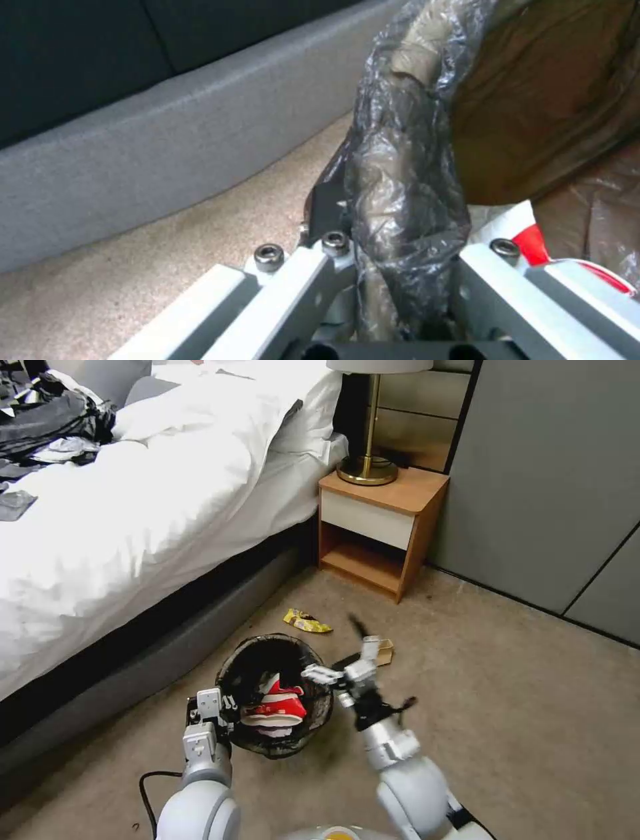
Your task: Pick up the trash bin, then pick up the garbage from the floor and place it into the trash bin.
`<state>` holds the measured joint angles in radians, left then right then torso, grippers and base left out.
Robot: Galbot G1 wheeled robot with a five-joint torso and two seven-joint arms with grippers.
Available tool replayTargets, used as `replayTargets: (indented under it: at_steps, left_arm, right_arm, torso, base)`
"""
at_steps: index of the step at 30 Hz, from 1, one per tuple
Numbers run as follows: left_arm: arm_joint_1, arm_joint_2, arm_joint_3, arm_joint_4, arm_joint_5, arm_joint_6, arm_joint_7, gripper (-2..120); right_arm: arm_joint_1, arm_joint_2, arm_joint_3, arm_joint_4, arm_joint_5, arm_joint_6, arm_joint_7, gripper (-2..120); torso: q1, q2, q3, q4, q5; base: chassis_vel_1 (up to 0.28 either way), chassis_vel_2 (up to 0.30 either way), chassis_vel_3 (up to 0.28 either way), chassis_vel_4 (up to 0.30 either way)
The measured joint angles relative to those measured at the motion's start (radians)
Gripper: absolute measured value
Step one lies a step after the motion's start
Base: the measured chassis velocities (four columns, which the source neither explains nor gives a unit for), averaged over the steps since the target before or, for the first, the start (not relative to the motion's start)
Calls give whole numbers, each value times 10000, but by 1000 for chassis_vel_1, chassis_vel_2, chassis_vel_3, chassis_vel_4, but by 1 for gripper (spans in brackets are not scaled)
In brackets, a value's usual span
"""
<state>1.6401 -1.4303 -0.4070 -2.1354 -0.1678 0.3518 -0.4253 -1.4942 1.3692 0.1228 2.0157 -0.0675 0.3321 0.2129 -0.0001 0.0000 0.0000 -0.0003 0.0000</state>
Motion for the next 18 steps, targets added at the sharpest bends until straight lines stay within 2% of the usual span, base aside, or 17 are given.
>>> replayTargets:
  at_steps: [4,9,18]
  left_arm:
    - [-14,-9,11,41,-8,5,-2,0]
    - [-14,-27,24,25,-9,13,-2,0]
    - [61,-46,-37,-132,-9,15,-12,0]
  right_arm:
    - [-619,189,623,-264,111,560,504,100]
    - [-859,276,867,-548,197,1049,589,100]
    - [-725,467,879,-935,163,1319,598,100]
  torso:
    - [1,0,0,1,0]
    - [0,0,0,2,0]
    - [1,0,0,4,-5]
  base:
    - [0,0,0,0]
    - [0,0,0,0]
    - [0,0,0,0]
